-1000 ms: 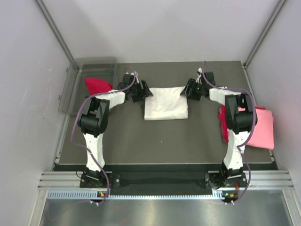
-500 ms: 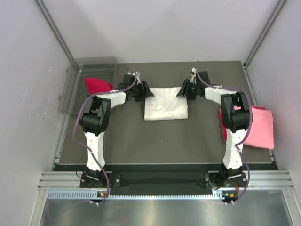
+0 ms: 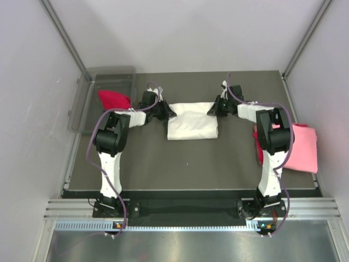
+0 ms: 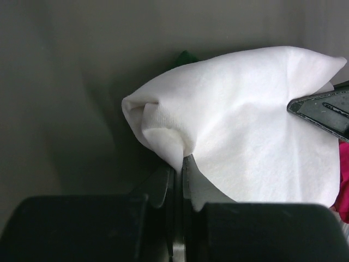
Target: Fold and stack the t-shirts
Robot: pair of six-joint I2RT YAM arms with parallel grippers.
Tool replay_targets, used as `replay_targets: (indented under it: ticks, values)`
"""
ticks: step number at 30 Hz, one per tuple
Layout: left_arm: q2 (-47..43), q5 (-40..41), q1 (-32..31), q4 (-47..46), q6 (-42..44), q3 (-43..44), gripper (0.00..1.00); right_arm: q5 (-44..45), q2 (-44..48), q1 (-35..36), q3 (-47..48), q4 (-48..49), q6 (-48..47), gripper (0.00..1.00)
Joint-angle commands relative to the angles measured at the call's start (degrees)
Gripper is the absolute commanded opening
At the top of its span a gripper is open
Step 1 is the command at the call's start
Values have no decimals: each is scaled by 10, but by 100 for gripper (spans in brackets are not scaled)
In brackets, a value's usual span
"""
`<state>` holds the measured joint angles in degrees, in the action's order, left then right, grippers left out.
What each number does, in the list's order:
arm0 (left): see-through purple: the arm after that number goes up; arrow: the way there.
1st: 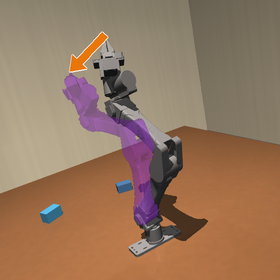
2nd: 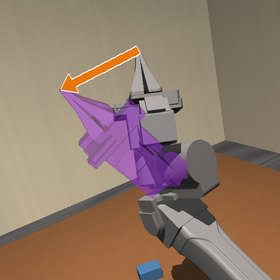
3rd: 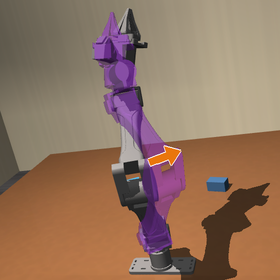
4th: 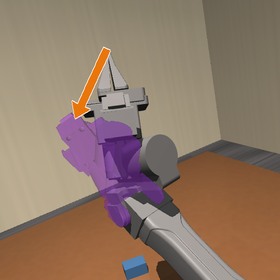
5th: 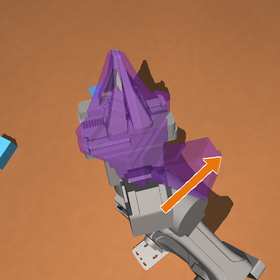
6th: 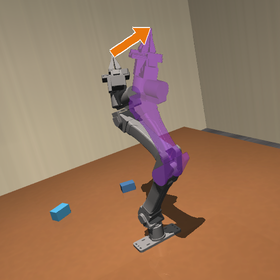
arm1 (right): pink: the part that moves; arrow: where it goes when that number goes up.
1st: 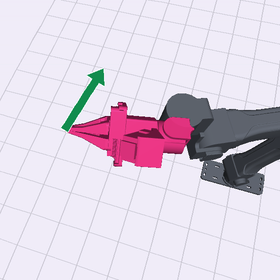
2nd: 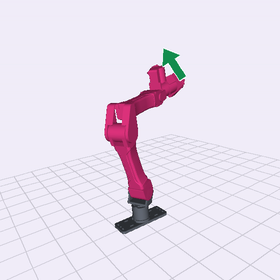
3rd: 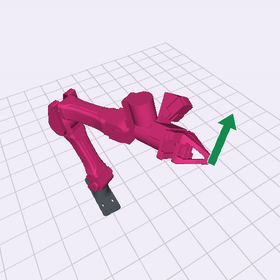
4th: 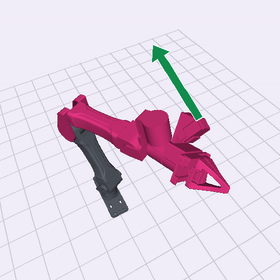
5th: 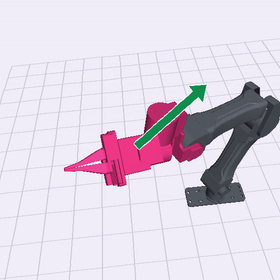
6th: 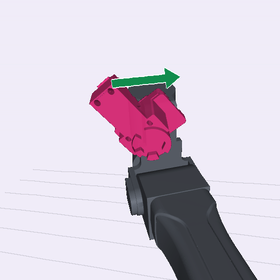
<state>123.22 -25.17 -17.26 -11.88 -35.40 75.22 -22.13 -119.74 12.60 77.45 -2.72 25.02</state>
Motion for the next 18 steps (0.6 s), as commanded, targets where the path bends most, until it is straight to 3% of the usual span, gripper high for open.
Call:
replay_targets:
  ticks: [1,10,18]
  values:
    - [-32,7,-5,-10,21,-51,0,2,40,8,-34,23,-11,0]
    - [-104,39,-22,-65,44,-114,0,-4,101,6,-93,104,-4,0]
    - [-192,71,-46,-39,53,-137,0,-10,188,7,-154,133,11,0]
